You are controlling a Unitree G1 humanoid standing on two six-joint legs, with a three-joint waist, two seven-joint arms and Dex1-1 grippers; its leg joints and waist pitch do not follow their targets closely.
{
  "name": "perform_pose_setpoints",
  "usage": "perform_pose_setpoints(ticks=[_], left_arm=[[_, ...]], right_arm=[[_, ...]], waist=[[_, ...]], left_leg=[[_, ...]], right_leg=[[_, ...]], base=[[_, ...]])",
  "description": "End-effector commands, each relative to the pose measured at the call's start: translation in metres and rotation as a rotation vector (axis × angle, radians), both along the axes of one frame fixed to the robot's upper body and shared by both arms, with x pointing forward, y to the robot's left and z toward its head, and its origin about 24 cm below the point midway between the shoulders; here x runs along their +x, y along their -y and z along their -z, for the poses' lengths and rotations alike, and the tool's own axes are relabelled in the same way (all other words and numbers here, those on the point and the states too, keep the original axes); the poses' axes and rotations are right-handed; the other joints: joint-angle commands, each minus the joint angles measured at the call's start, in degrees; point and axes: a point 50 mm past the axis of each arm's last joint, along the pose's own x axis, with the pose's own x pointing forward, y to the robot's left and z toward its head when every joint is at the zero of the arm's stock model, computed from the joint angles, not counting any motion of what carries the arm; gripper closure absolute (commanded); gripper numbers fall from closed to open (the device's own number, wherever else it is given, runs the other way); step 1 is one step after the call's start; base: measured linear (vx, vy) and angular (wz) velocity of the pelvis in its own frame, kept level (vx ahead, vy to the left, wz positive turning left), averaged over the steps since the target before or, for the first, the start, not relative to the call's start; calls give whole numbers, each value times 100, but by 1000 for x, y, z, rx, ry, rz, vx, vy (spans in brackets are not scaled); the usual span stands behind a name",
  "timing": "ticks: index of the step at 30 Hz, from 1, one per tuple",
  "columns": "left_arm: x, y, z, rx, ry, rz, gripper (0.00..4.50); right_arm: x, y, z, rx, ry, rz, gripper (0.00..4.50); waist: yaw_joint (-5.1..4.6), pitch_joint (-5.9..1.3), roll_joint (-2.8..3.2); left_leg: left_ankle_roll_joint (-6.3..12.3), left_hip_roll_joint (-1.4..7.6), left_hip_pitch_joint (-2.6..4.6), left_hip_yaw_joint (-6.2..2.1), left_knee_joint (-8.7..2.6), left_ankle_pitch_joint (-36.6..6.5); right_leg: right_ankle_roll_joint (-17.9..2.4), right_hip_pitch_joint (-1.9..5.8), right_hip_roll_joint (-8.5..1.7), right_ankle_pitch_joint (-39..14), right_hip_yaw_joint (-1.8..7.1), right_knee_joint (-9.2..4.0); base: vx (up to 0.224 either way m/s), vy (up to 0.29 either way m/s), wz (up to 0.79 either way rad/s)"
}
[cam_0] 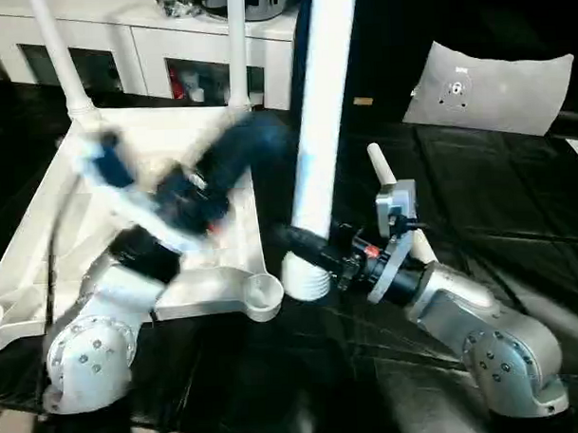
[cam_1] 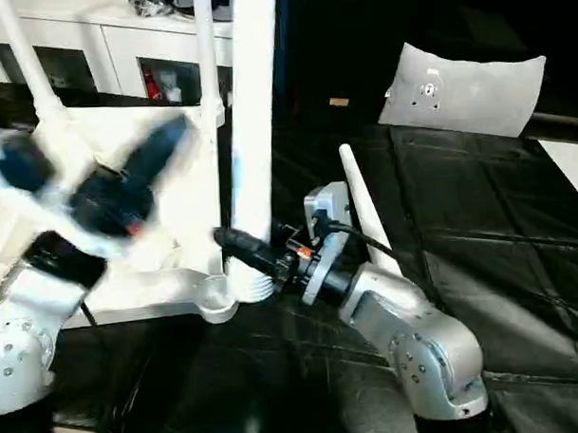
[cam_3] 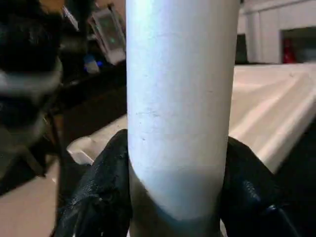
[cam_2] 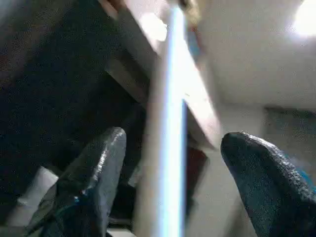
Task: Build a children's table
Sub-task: Pick table leg
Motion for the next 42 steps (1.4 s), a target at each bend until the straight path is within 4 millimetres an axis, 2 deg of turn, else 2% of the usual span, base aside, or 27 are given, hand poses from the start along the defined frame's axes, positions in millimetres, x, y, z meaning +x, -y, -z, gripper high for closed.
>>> perform_pose_setpoints(ticks=[1,3,4,6,9,11,14,17,18,22,25,26,28,29,30,31,32,33,34,35,36,37,39,41,42], left_arm=[[18,-9,10,121,-117,-156,59],[27,-4,18,299,-164,-195,43],[27,-1,19,349,-164,-188,43],[27,7,18,410,-149,-157,38],[14,38,0,465,-45,7,35],[7,49,-5,472,-10,73,35],[1,58,-8,487,15,126,35],[-2,67,-9,549,38,143,35],[-2,68,-10,568,43,138,35],[2,67,-10,612,42,84,35],[11,53,-9,605,14,-25,35],[15,40,-9,575,-2,-92,35],[17,29,-7,564,-14,-128,35],[17,21,-4,564,-25,-152,35],[17,11,3,577,-56,-177,35],[17,10,4,579,-62,-184,35],[18,2,10,594,-94,-225,35],[18,-14,24,628,-172,-329,35],[17,-21,33,651,-232,-372,35],[13,-31,48,700,-318,-423,35],[10,-35,56,728,-362,-446,35],[-4,-42,73,786,-424,-502,35],[-14,-46,80,774,-439,-559,35],[-23,-48,84,734,-432,-589,35],[-31,-50,87,687,-435,-651,35]], right_arm=[[2,-3,-8,-11,59,-10,261],[1,-5,-9,-23,74,-25,261],[1,-6,-8,-28,79,-29,261],[0,-8,-8,-39,86,-36,261],[1,-10,-1,-97,105,-31,261],[3,-10,1,-123,112,-23,261],[4,-10,3,-139,119,-18,261],[5,-10,5,-157,122,-2,261],[6,-10,6,-167,125,4,261],[9,-10,7,-175,127,32,261],[10,-9,6,-146,117,67,261],[12,-6,3,-98,85,109,261],[14,-2,2,-72,55,142,261],[15,0,2,-62,34,164,261],[18,5,5,-91,1,203,261],[18,6,6,-97,-1,210,261],[21,9,9,-126,-12,248,261],[24,15,14,-182,-30,314,261],[24,17,16,-193,-43,334,261],[23,18,18,-195,-60,340,261],[22,18,18,-191,-70,337,261],[20,20,17,-197,-64,363,261],[19,22,14,-207,-19,408,261],[19,22,8,-210,35,429,261],[16,21,6,-187,44,404,261]], waist=[[-3,-273,39],[3,-284,51],[-4,-291,67],[9,-317,86],[44,-336,106],[41,-334,87],[30,-300,76],[0,-286,65],[-5,-282,77],[-11,-281,79],[-9,-299,92],[-4,-301,111],[-14,-309,101],[-8,-309,146],[-29,-307,160],[-40,-308,151],[-29,-308,212],[-40,-301,209],[-40,-293,195],[-31,-311,236],[-38,-285,247],[-36,-273,260],[-35,-258,257],[-17,-268,273],[-27,-233,250]], left_leg=[[-518,255,162,-91,-406,-1527],[-495,268,162,-115,-421,-1441],[-517,277,172,-123,-421,-1406],[-528,288,180,-125,-407,-1250],[-542,282,154,-109,-379,-1013],[-546,272,142,-102,-371,-981],[-509,263,139,-86,-375,-1143],[-515,254,134,-89,-385,-1338],[-521,260,148,-94,-388,-1404],[-530,267,157,-98,-394,-1457],[-522,275,162,-106,-389,-1384],[-522,267,145,-108,-387,-1326],[-510,260,143,-103,-387,-1304],[-530,258,149,-116,-387,-1307],[-577,255,154,-121,-399,-1362],[-596,252,162,-116,-398,-1376],[-630,244,168,-117,-395,-1409],[-700,255,167,-124,-408,-1500],[-690,247,167,-112,-411,-1527],[-704,254,174,-123,-400,-1531],[-672,250,165,-122,-411,-1607],[-642,261,160,-131,-418,-1641],[-610,286,144,-134,-439,-1629],[-595,283,170,-127,-420,-1652],[-562,301,128,-136,-445,-1695]], right_leg=[[-389,48,-494,-918,254,-559],[-207,51,-507,-904,252,-553],[-190,41,-508,-823,245,-532],[-298,41,-512,-469,235,-494],[-578,69,-515,208,214,-425],[-630,89,-512,345,210,-416],[-668,88,-518,6,221,-457],[-599,90,-520,-538,234,-498],[-562,65,-516,-691,235,-510],[-557,43,-516,-790,240,-521],[-604,46,-508,-533,231,-497],[-622,56,-507,-397,230,-481],[-643,60,-507,-299,227,-476],[-632,57,-502,-287,224,-471],[-590,54,-485,-280,218,-470],[-574,49,-476,-288,218,-469],[-563,34,-478,-309,221,-463],[-519,34,-477,-365,219,-478],[-502,31,-477,-415,228,-492],[-504,33,-490,-395,231,-463],[-487,15,-487,-501,237,-482],[-472,9,-495,-550,242,-499],[-448,5,-490,-482,245,-511],[-488,-20,-496,-463,249,-527],[-497,5,-502,-444,252,-532]], base=[[0,0,0],[0,0,0],[0,0,0],[0,0,0],[0,0,0],[0,0,0],[0,0,0],[0,0,0],[0,0,0],[0,0,0],[0,0,0],[0,0,0],[0,0,0],[0,0,0],[0,0,0],[0,0,0],[0,0,0],[0,0,0],[0,0,0],[0,0,0],[0,0,0],[0,0,0],[0,0,0],[0,0,0],[0,0,0]])
